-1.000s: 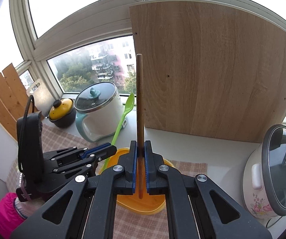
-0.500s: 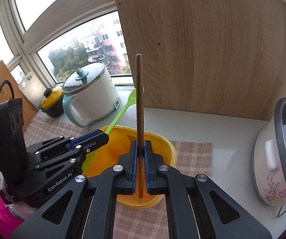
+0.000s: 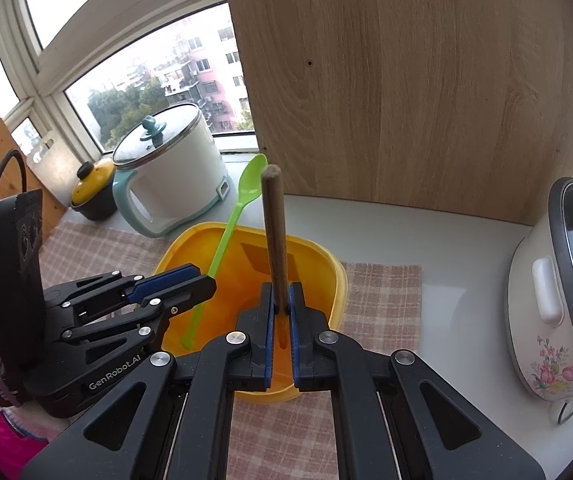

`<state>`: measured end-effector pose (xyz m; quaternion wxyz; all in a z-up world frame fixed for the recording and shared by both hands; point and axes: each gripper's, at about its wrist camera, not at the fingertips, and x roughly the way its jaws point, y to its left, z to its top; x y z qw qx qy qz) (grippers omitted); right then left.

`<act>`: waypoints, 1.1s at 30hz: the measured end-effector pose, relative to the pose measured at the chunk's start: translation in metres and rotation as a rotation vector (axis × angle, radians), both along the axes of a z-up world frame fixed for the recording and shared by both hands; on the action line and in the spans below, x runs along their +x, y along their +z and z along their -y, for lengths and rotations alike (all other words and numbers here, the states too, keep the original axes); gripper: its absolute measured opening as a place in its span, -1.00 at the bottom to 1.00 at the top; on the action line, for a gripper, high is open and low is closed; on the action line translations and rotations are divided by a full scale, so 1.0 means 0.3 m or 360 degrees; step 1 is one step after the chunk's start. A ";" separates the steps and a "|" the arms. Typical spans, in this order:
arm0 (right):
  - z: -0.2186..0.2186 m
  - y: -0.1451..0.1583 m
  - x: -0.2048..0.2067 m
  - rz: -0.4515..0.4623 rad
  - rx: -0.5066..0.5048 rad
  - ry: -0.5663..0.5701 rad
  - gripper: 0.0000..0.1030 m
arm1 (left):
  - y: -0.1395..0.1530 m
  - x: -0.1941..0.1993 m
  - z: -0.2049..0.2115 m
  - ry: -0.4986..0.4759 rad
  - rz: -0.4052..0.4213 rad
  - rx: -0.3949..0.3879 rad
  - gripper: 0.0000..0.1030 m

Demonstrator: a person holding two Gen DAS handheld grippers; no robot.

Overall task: Organize utensils
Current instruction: 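Open both tools to drop the spoon and chopstick into the yellow holder, then move both tools back over the remaining utensils on the tablecloth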

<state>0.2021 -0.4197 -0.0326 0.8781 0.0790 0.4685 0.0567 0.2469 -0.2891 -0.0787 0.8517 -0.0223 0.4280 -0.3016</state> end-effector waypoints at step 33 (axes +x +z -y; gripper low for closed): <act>-0.184 0.104 -0.160 0.0163 -0.0236 -0.0184 0.47 | 0.194 -0.185 -0.407 0.0129 0.0288 0.0061 0.03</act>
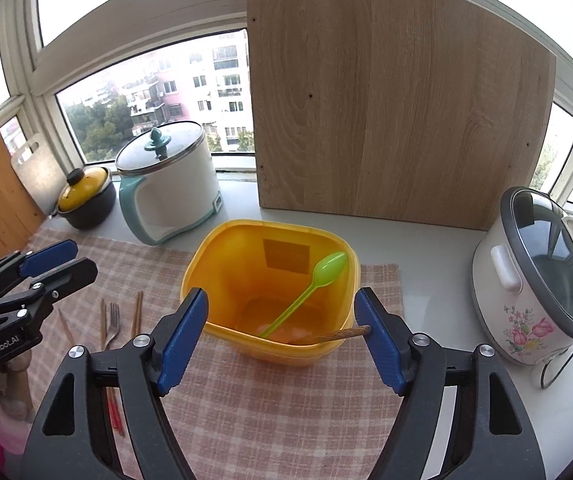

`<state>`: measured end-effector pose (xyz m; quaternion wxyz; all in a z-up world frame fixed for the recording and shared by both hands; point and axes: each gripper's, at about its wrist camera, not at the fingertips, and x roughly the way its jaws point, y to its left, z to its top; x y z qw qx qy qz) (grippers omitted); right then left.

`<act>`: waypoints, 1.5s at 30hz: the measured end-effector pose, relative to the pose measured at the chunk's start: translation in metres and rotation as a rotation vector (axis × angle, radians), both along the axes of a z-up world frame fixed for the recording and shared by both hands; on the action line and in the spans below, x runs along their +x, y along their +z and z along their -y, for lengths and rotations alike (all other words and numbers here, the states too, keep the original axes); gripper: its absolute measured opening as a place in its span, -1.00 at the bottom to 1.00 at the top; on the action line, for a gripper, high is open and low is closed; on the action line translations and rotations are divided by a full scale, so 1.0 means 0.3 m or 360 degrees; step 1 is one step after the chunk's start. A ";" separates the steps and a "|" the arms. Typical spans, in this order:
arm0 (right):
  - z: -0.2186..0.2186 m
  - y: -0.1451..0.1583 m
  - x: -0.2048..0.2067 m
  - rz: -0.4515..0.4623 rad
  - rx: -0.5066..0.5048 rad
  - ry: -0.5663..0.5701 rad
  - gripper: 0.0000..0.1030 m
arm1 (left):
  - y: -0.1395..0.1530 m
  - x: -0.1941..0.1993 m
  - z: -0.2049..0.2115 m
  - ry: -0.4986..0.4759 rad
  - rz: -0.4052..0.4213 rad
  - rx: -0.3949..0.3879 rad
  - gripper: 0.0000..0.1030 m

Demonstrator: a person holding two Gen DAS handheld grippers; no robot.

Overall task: Organize utensils
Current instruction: 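Move both tools back over the remaining utensils on the tablecloth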

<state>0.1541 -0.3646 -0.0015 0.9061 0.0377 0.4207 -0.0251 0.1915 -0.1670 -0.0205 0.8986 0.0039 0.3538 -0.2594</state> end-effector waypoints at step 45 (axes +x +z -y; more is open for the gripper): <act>-0.443 -0.287 0.037 -0.0246 -0.0014 0.0355 0.47 | -0.318 -0.039 -0.647 0.0502 -0.0425 0.0084 0.27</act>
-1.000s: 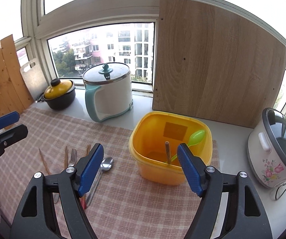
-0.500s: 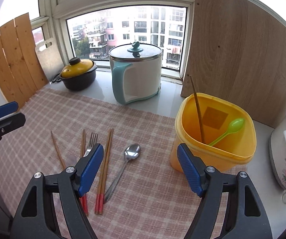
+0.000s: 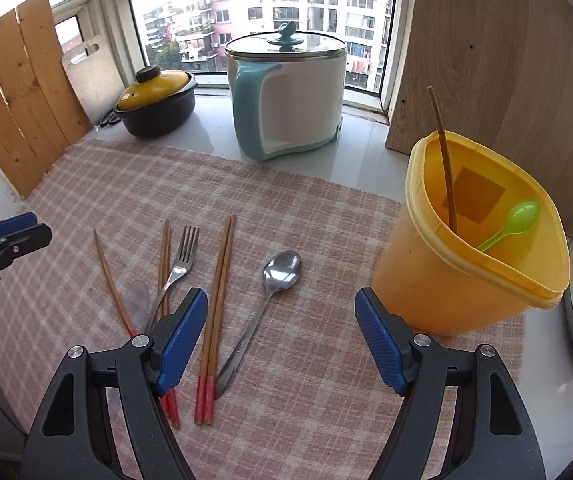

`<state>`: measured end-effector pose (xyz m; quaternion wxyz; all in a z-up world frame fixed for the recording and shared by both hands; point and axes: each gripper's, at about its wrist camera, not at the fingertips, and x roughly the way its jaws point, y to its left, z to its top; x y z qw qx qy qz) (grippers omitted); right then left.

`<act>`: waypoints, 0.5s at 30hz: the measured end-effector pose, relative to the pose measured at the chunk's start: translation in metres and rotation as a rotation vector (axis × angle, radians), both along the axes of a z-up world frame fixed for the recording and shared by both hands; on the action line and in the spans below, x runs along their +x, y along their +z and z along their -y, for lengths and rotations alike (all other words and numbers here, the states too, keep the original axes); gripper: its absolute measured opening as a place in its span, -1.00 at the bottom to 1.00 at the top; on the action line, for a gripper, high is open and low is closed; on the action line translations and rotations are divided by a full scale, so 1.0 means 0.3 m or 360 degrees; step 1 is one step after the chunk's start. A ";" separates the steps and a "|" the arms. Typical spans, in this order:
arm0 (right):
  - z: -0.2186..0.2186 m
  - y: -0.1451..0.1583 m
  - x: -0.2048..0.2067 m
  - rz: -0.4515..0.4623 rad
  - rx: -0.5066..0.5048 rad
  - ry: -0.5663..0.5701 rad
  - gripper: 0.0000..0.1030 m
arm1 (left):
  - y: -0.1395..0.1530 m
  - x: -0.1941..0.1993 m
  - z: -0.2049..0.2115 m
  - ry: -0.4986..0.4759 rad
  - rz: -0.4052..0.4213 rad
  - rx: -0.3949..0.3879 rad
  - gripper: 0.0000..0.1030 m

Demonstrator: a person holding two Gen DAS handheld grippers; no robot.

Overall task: Organize utensils
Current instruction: 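Move both tools back over the remaining utensils on the tablecloth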

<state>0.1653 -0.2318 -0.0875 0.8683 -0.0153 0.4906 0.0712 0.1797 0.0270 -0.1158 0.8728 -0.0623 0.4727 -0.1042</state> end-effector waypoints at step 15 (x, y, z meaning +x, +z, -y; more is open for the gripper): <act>0.007 -0.166 0.039 -0.0305 0.0088 -0.0113 -0.14 | -0.257 0.061 -0.008 0.0084 -0.0416 -0.0300 -0.13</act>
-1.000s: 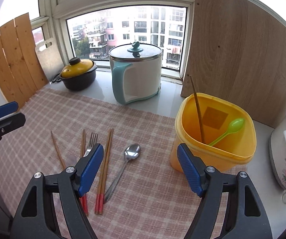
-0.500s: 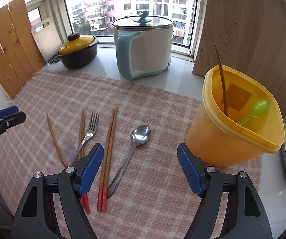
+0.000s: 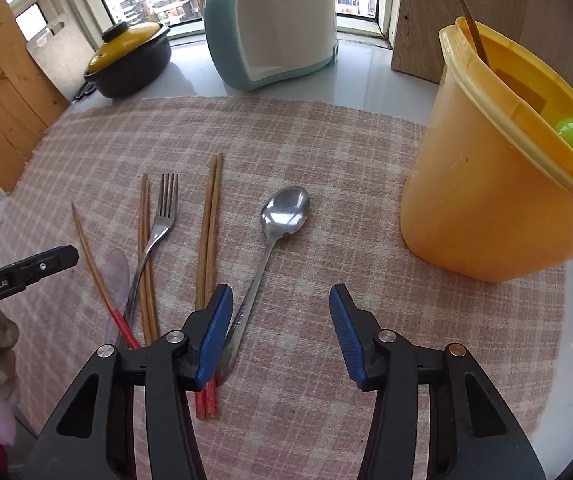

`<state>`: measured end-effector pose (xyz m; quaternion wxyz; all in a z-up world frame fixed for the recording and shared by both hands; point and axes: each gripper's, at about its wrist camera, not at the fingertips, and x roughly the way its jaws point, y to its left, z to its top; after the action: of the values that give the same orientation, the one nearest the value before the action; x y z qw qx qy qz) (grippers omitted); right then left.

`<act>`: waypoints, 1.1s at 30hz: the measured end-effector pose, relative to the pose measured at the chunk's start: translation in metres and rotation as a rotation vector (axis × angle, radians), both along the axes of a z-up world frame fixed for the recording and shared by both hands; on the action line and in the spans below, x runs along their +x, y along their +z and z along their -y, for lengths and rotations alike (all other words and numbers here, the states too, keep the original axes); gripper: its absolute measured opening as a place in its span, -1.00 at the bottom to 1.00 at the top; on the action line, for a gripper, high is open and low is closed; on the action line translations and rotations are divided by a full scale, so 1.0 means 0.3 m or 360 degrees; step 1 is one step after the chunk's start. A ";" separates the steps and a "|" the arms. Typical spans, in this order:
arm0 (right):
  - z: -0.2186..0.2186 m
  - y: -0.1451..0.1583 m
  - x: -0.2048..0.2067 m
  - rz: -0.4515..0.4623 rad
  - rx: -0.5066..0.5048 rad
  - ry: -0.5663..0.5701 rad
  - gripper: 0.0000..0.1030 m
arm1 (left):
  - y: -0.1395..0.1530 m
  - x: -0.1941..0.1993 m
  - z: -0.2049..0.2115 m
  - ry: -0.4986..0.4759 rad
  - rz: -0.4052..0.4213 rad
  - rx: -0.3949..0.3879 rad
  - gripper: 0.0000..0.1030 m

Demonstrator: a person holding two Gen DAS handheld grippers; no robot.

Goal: Organize utensils

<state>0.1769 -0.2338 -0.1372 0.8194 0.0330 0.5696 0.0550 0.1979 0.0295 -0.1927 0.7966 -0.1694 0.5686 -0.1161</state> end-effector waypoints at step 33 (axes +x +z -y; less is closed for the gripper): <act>-0.046 -0.108 0.172 -0.0135 -0.0026 -0.0069 -0.41 | -0.043 0.083 0.016 -0.0003 0.0036 0.0134 -0.72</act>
<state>0.2285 -0.2200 -0.1695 0.7958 0.0410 0.6034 0.0312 0.2226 0.0248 -0.2056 0.8093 -0.1338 0.5641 -0.0948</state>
